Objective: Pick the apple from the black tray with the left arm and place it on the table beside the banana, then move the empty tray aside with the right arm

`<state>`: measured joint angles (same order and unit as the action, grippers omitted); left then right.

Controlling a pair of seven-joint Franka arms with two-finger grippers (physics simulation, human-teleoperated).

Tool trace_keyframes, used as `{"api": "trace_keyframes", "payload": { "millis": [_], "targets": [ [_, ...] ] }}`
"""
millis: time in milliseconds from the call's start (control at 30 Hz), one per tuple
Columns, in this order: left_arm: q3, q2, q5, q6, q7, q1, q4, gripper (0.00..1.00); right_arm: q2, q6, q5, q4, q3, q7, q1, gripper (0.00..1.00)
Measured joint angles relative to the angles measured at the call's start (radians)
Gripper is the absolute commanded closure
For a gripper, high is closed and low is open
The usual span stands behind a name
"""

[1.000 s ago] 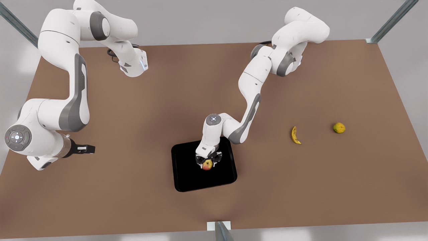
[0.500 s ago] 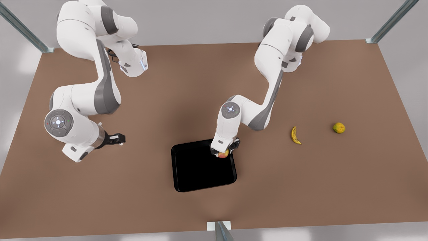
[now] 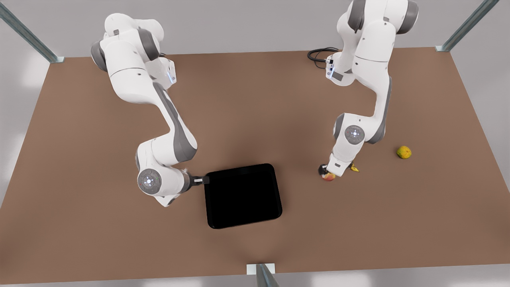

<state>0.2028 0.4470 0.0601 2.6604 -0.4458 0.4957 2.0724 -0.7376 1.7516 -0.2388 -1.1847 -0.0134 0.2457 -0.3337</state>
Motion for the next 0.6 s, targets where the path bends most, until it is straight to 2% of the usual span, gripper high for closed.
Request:
{"api": "trace_keyframes", "payload": {
  "millis": [67,133,233,267,433,467,533,600],
  "targets": [
    [0.003,-0.021,-0.001,0.020,0.049,-0.001,0.007,0.00,-0.029,0.044,0.004,0.000,0.000,0.008,0.004,0.00],
    [0.030,-0.116,-0.004,-0.026,0.094,0.000,-0.033,0.00,-0.050,0.087,0.006,0.000,0.007,0.017,0.002,0.00],
    [0.090,-0.185,-0.005,-0.322,0.151,-0.005,-0.372,0.00,-0.083,0.146,0.008,0.002,0.020,0.028,-0.009,0.00],
    [0.104,-0.201,-0.006,-0.420,0.168,-0.004,-0.437,0.00,-0.095,0.163,0.009,0.004,0.021,0.032,-0.011,0.00],
    [0.119,-0.238,0.025,-0.723,0.240,-0.037,-0.529,0.00,-0.138,0.245,0.009,0.009,0.022,0.045,-0.010,0.00],
    [0.117,-0.240,0.030,-0.758,0.252,-0.082,-0.536,0.00,-0.147,0.259,0.009,0.009,0.022,0.047,-0.010,0.00],
    [-0.054,-0.251,0.041,-0.816,0.278,-0.365,-0.564,0.00,-0.169,0.291,0.010,0.010,0.022,0.051,-0.011,0.00],
    [-0.194,-0.351,0.048,-0.825,0.308,-0.574,-0.427,0.00,-0.184,0.317,0.010,0.012,0.023,0.055,-0.013,0.03]
  ]
}}
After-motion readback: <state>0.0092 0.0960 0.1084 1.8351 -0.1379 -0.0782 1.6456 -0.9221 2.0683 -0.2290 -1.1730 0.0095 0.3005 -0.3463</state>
